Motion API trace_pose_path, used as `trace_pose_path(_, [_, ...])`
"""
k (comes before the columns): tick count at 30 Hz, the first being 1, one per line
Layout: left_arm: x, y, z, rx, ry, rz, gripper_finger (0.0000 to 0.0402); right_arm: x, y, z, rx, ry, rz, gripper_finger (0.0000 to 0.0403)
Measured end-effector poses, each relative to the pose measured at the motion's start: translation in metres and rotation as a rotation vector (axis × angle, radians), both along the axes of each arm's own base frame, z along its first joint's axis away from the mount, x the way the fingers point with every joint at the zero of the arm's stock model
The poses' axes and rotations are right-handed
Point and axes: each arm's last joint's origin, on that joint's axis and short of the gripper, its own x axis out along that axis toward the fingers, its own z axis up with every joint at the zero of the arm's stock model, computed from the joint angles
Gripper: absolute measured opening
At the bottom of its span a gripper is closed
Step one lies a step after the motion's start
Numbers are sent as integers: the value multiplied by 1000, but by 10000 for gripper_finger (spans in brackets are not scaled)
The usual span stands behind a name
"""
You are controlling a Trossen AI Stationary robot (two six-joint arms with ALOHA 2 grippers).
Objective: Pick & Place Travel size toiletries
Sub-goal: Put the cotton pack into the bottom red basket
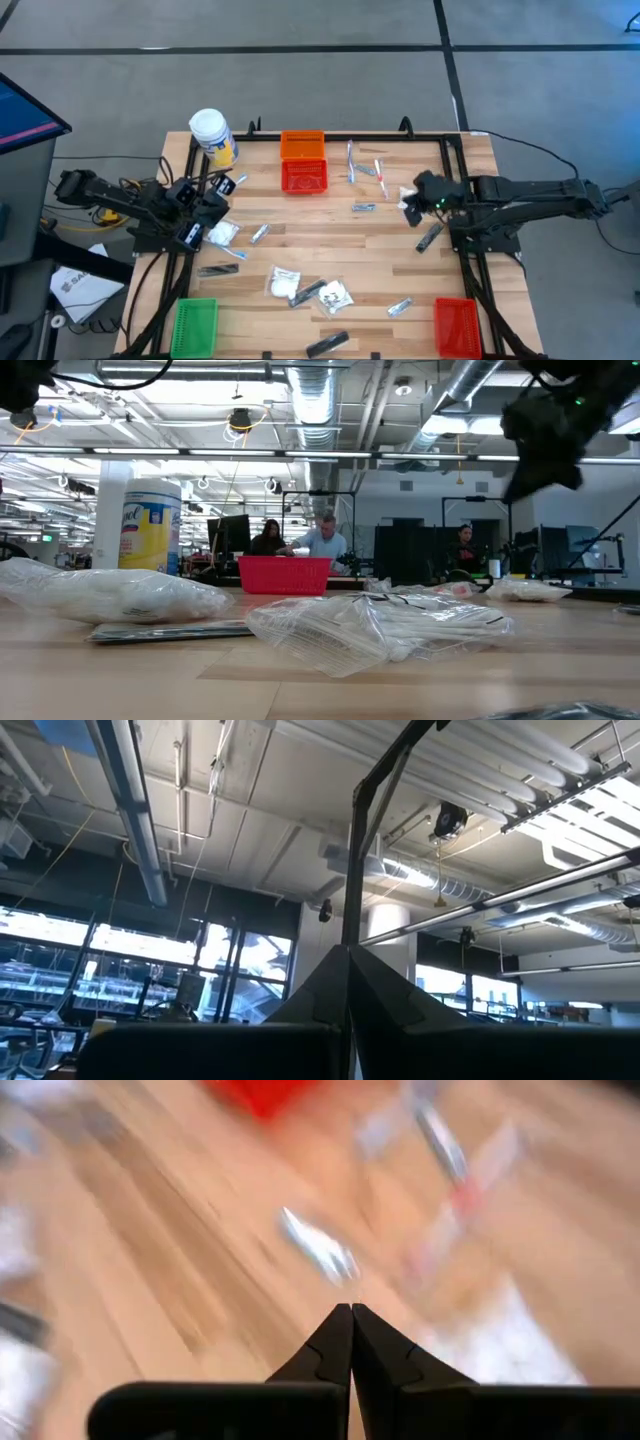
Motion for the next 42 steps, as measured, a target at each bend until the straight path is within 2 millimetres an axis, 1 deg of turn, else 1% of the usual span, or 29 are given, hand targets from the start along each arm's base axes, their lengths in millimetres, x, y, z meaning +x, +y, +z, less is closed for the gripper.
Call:
trace_pose_path(3, [0,0,0,-15,5,-15,2,-1,11,-11,47,125,5,0])
trace_pose_path(6, [0,0,0,-37,11,-34,2,3,23,-21,51,220,58,0])
trace_pose_path(9, [0,0,0,-37,11,-34,2,8,35,-30,42,299,121,0])
trace_pose_path(13, [0,0,0,-37,11,-34,2,17,46,-44,79,398,179,2])
trace_pose_path(15, [0,0,0,-37,12,-35,2,21,48,-50,72,451,177,10])
trace_pose_path(17, [0,0,0,-37,13,-34,2,26,49,-53,66,487,169,27])
trace_pose_path(23, [0,0,0,-37,13,-34,2,41,52,-56,10,607,174,101])
trace_pose_path(26, [0,0,0,-37,13,-34,2,46,53,-56,-47,693,180,139])
trace_pose_path(30, [0,0,0,-38,11,-35,2,50,52,-63,-137,773,205,174])
trace_pose_path(35, [0,0,0,-70,19,-64,2,54,51,-73,-217,842,223,187])
trace_pose_path(42, [0,0,0,-141,37,-128,2,57,51,-82,-249,890,234,168])
